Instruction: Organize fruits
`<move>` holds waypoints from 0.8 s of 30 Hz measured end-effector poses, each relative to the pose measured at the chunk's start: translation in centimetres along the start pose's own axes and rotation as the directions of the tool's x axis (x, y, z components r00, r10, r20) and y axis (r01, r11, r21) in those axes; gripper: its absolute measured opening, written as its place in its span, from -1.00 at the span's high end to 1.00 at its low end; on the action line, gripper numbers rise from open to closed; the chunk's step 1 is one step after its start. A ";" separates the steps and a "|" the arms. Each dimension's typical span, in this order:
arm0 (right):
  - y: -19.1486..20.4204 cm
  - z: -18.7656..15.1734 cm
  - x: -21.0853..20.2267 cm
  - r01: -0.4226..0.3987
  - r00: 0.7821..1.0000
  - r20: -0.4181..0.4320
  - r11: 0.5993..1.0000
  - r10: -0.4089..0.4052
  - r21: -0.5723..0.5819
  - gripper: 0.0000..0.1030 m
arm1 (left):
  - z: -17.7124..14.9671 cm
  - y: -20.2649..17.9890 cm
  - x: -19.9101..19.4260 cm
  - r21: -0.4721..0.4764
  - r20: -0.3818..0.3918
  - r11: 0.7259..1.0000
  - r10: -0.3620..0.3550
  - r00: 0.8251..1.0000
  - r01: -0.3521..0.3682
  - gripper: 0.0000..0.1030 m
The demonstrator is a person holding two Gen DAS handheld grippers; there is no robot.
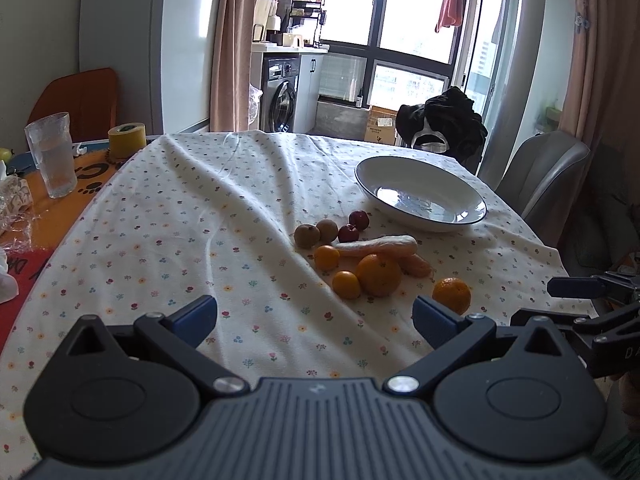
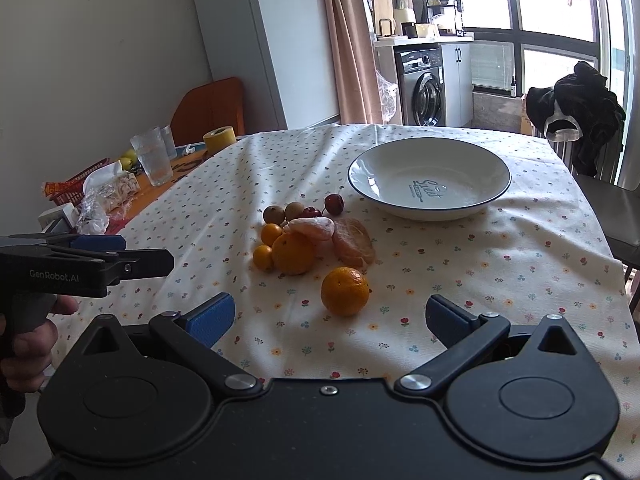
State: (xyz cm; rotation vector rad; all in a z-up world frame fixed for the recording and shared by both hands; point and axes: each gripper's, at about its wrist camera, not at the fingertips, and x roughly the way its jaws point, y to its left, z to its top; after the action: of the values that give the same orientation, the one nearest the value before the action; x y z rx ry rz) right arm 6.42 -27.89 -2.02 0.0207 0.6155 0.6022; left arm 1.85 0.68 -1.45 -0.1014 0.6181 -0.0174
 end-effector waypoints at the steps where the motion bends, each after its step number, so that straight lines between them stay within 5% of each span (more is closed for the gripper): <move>1: -0.1 0.0 0.2 0.000 1.000 0.000 1.000 0.000 -0.001 -1.00 | 0.0 0.0 0.3 -0.002 0.000 1.000 -0.001 1.000 0.001 -1.00; 4: -0.2 0.0 1.1 -0.014 1.000 -0.001 1.000 0.014 -0.005 -0.96 | -0.1 0.2 1.0 -0.010 -0.002 1.000 -0.006 1.000 0.006 -0.96; 10: -0.3 -0.1 3.1 -0.035 0.999 -0.038 0.999 0.034 -0.027 -0.51 | -0.3 0.4 3.0 -0.029 -0.025 1.000 -0.007 1.000 0.006 -0.82; 24: -0.7 0.4 7.1 -0.056 0.993 -0.106 0.998 0.052 -0.038 -0.15 | 0.2 1.0 6.1 -0.076 -0.048 0.996 -0.054 0.997 0.050 -0.48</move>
State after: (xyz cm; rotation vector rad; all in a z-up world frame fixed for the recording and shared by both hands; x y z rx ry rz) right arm 11.61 -24.60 -5.58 -0.0331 0.7057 0.6715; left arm 6.91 1.44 -4.91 -0.1900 0.6658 -0.0474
